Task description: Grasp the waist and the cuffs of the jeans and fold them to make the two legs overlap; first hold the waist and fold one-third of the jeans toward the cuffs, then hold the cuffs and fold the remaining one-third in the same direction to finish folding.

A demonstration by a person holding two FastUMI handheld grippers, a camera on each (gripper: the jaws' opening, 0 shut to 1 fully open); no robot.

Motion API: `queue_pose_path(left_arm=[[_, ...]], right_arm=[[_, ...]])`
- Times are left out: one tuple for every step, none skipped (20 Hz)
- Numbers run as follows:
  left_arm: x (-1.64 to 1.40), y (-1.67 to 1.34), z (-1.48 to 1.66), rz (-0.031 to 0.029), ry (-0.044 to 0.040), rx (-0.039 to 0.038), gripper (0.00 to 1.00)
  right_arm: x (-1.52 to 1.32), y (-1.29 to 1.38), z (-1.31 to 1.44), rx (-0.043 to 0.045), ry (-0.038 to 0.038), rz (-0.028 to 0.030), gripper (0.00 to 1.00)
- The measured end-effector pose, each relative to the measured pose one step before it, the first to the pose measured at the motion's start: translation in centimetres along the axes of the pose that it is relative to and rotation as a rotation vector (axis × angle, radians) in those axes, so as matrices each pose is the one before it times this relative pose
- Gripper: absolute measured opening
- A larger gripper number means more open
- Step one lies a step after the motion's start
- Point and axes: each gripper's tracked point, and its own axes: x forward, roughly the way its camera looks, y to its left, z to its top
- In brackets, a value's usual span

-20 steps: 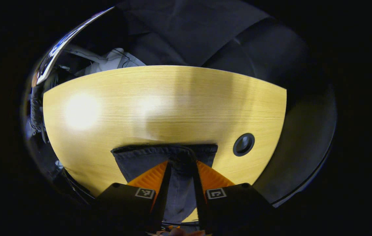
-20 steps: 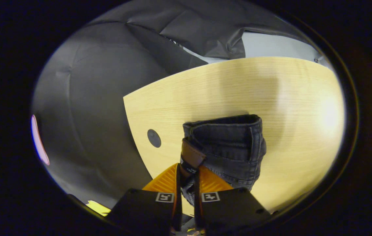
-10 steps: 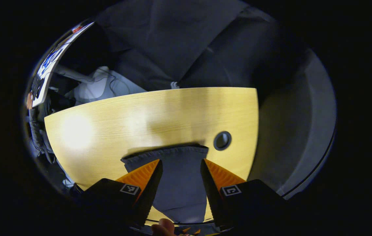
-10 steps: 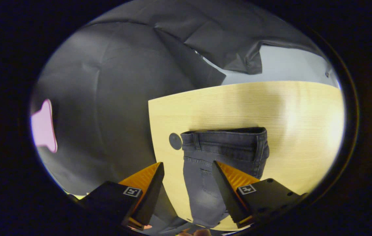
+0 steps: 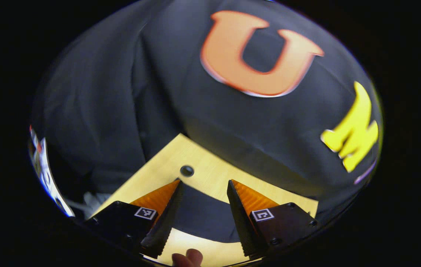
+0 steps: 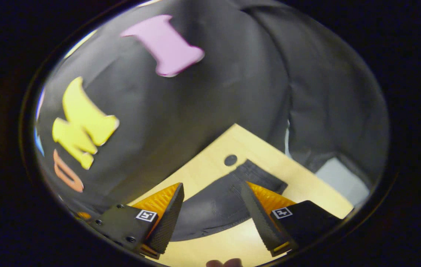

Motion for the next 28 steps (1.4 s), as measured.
queue_pose_path(left_arm=[[-1.412, -1.565, -0.178, -0.03092, -0.07711, 0.05382, 0.79], [-1.330, -1.317, -0.377, -0.03048, -0.06059, 0.03665, 0.86], [-1.243, -1.037, -0.529, -0.01766, -0.05085, 0.02445, 0.90], [-1.269, -0.666, -0.628, -0.02589, -0.04465, 0.02063, 0.97], [-1.586, -0.694, -0.508, -0.02053, -0.03256, 0.01820, 0.98], [-1.937, -0.554, -0.053, -0.02098, -0.03062, 0.03373, 0.98], [-1.404, -0.619, -0.524, -0.01650, -0.02660, 0.03864, 0.98], [-1.249, -1.351, -0.512, -0.01328, -0.01526, 0.02560, 0.99], [-1.254, -1.363, -0.635, -0.01994, -0.00087, 0.00751, 1.00], [-0.477, -0.892, -1.041, -0.01029, 0.00471, -0.01363, 0.98], [-0.764, -1.103, -1.047, -0.01109, 0.00408, -0.02203, 0.98], [-0.561, -1.029, -1.325, -0.00098, 0.00446, -0.02571, 0.99], [-0.363, -0.540, -1.131, 0.00292, 0.00423, -0.02690, 0.98], [-0.535, -0.618, -1.038, -0.00236, 0.01408, -0.02403, 0.98], [-0.241, -0.288, -0.880, 0.00569, 0.02084, -0.01704, 0.98], [-0.138, -0.311, -0.535, 0.00180, 0.01507, -0.00996, 0.99], [-0.008, -0.147, -0.359, 0.00854, 0.01175, 0.00159, 0.99], [0.018, -0.021, -0.360, 0.00722, 0.00851, 0.00810, 0.99], [-0.044, -0.045, -0.229, 0.00936, 0.00748, 0.01166, 0.99], [-0.030, -0.166, -0.287, 0.00354, 0.01223, 0.00984, 0.99], [-0.089, -0.162, -0.374, 0.00646, 0.01521, 0.00706, 0.99], [-0.084, -0.078, -0.371, 0.00752, 0.01632, 0.00825, 0.99], [-0.132, -0.091, -0.401, 0.01007, 0.01266, 0.00809, 0.99], [-0.154, -0.022, -0.168, 0.01121, 0.00746, 0.00682, 0.99], [-0.154, -0.010, -0.204, 0.01197, 0.00732, 0.00132, 0.99], [-0.154, -0.120, -0.323, 0.01248, 0.01158, -0.00140, 0.99], [-0.130, -0.004, -0.393, 0.01308, 0.01526, -0.00328, 0.99], [0.048, -0.024, -0.451, 0.01293, 0.01332, -0.00097, 0.99]], right_arm=[[-1.635, 1.503, 0.496, -0.07220, -0.06251, 0.04220, 0.96], [-1.747, 1.178, 0.399, -0.06253, -0.05287, 0.03032, 0.96], [-1.052, 0.815, 0.331, -0.04961, -0.03694, 0.00412, 0.96], [-0.995, 0.475, 0.161, -0.04625, -0.02902, -0.01265, 1.00], [-0.733, 0.560, -0.412, -0.03443, -0.01758, -0.01713, 0.94], [-0.135, 1.208, -1.029, -0.02609, -0.01100, 0.00439, 0.94], [-0.132, 0.694, -1.015, -0.02895, -0.00499, 0.00779, 0.94], [-0.115, 0.348, -0.923, -0.03144, -0.00484, 0.00694, 0.94], [-0.312, 0.476, -0.745, -0.02444, -0.00075, 0.00315, 0.94], [-0.843, 0.503, -0.696, -0.01020, -0.00179, 0.00400, 0.98], [-0.817, 0.434, -0.757, -0.00444, 0.00505, 0.00426, 0.98], [-1.167, -0.010, -1.110, -0.00657, 0.01126, 0.00157, 0.98], [-0.471, -0.304, -0.947, 0.00319, 0.01864, -0.00130, 0.94], [-0.171, -0.620, -1.058, 0.01656, 0.02504, -0.00503, 0.99], [0.394, -0.988, -0.832, 0.02002, 0.02505, -0.01744, 0.99], [0.778, -1.257, -0.635, 0.02334, 0.02317, -0.01833, 0.98], [0.889, -1.548, -0.436, 0.03001, 0.01969, -0.02192, 0.98], [1.180, -2.137, -0.574, 0.02758, 0.02235, -0.03644, 0.94], [1.462, -2.321, -0.489, 0.02750, 0.02676, -0.03973, 0.94], [1.649, -2.111, -0.521, 0.04522, 0.02761, -0.02453, 0.99], [1.986, -1.699, -0.356, 0.06149, 0.03009, -0.02154, 0.94], [2.086, -1.671, -0.265, 0.06075, 0.03121, -0.01666, 0.99], [2.189, -1.328, -0.048, 0.06080, 0.02674, -0.01101, 0.99], [2.277, -1.115, -0.186, 0.06113, 0.03032, -0.01038, 0.94], [1.920, -0.841, -0.190, 0.05620, 0.03244, -0.00686, 0.99], [1.771, -1.111, -0.154, 0.04847, 0.02681, -0.01272, 0.99], [1.704, -0.807, 0.003, 0.03382, 0.01631, -0.01450, 0.99], [1.704, -0.637, -0.096, 0.02871, 0.01245, -0.01233, 0.99]])
